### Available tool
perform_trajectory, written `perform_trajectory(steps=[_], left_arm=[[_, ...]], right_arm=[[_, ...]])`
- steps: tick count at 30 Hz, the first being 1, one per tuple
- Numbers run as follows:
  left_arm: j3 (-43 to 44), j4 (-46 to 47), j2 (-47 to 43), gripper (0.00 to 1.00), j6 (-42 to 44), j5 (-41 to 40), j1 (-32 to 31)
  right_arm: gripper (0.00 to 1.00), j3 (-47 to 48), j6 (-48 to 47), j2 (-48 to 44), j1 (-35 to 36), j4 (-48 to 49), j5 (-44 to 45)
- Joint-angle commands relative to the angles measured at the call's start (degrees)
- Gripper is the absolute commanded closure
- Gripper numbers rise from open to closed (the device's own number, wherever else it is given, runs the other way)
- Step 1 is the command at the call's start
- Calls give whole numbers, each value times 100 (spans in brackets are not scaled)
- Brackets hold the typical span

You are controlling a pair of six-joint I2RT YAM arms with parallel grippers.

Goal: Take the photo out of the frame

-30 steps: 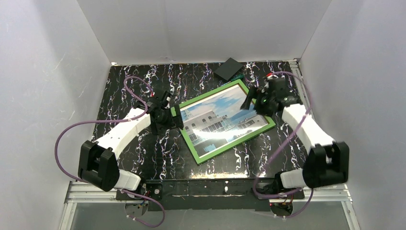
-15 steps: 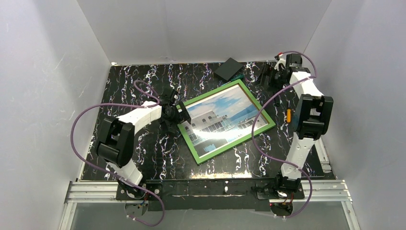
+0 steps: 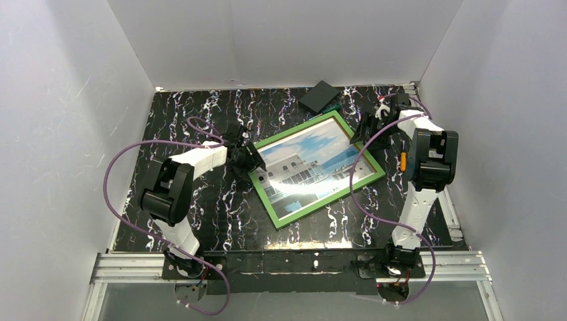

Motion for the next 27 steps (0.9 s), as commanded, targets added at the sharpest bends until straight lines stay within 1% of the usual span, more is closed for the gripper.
perform_trajectory(steps=[1, 3, 4, 7, 10, 12, 15, 17, 21, 24, 27], left_arm=[[-244, -563, 187, 34, 49, 215, -52], [-134, -786, 271, 33, 189, 254, -52], [-62, -910, 314, 34, 265, 279, -52], [35, -1167, 419, 34, 372, 347, -52], [41, -1200, 434, 34, 435, 406, -53], [64, -1240, 438, 34, 484, 431, -50], [162, -1336, 519, 34, 586, 565, -62], [241, -1361, 606, 34, 611, 711, -66], [455, -1419, 814, 30, 782, 1006, -72], [834, -1740, 1042, 28, 1007, 1123, -70], [1030, -1758, 1211, 26, 1047, 1215, -79]], right_arm=[[19, -174, -44, -135, 51, -548, 296], [25, -330, -41, -226, 44, -693, 357], [26, -461, -14, -307, 51, -707, 395], [26, -1018, 83, -651, 53, -543, 488], [27, -1513, 149, -923, 54, -408, 486], [30, -1780, 246, -1124, 53, -341, 340], [30, -2219, 486, -1465, 56, -237, 270], [29, -2466, 670, -1650, 58, -249, 450], [25, -2985, 951, -2065, 53, -173, 777], [24, -3411, 1087, -2316, 54, 95, 774], [23, -3590, 1099, -2412, 58, 230, 856]])
